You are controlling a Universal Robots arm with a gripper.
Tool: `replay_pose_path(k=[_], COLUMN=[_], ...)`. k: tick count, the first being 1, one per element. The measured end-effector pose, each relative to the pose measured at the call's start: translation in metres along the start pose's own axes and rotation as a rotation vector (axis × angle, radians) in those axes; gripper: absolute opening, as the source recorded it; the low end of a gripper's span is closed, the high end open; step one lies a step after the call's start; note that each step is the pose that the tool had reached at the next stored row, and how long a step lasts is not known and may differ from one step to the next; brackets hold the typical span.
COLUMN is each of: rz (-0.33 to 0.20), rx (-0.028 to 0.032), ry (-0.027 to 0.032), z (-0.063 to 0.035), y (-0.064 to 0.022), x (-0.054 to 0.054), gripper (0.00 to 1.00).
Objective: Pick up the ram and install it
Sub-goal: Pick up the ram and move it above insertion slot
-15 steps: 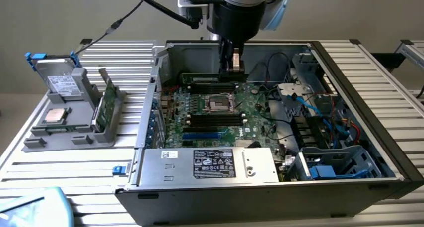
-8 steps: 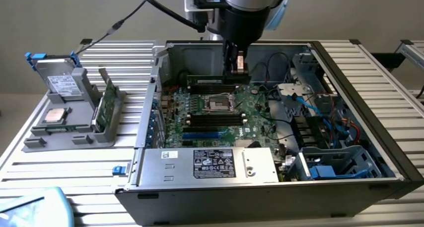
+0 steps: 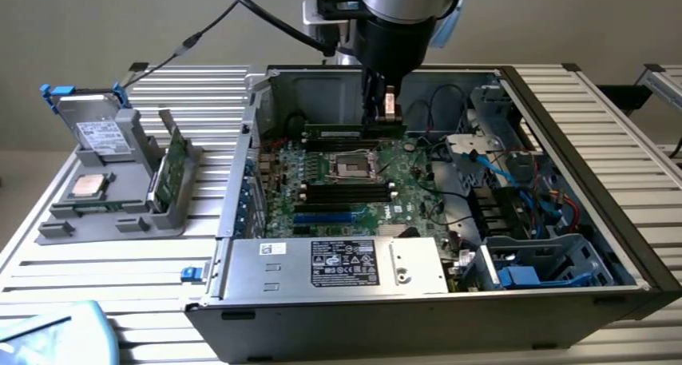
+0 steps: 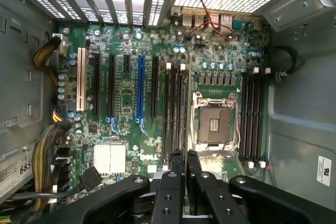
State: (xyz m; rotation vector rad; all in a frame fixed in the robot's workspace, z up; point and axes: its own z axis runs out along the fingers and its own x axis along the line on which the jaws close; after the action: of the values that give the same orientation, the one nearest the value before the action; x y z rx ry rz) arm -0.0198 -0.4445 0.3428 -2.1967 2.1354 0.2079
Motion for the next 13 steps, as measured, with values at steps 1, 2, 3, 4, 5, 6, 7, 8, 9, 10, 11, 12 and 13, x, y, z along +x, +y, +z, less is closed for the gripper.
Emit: replay_pose_path(k=[1,2,3,4,5,6,7,8,9,10,11,12,13], rz=[0.001,0.001,0.002,0.002,0.003,0.004,0.005,0.005,0.006,0.006,0.006,0.006,0.006], rx=[0.0000,0.0000,-0.0002,-0.0003,-0.0004,-0.0003,-0.0003,-0.0003,-0.0004,-0.0005,-0.0004,-0.0004,-0.0004], ry=[0.0043,0.0087,0.0134,0.0185,0.0231,0.0271,0.0308,0.0344,0.0377,0.0389,0.0388,0.0389,0.0390], z=[0.0011,0.0020,0.0028,0.0038,0.0048,0.0058,0.0067,0.0077,0.0084,0.0085,0.0086,0.0085,0.0085], y=[-0.0001,-0.0003,-0.0003,-0.0004,-0.0004,-0.0005,-0.0006,-0.0006,-0.0006,-0.0007,-0.0007,-0.0007,-0.0007], x=[-0.0007,-0.0013,-0.0019,-0.0025,-0.0031,-0.0037,-0.0042,-0.0047,-0.0055,-0.0060,-0.0060,-0.0060,-0.0060], gripper=[0.14,0.14,0.14,0.14,0.14,0.14,0.14,0.14,0.14,0.14,0.14,0.14,0.14])
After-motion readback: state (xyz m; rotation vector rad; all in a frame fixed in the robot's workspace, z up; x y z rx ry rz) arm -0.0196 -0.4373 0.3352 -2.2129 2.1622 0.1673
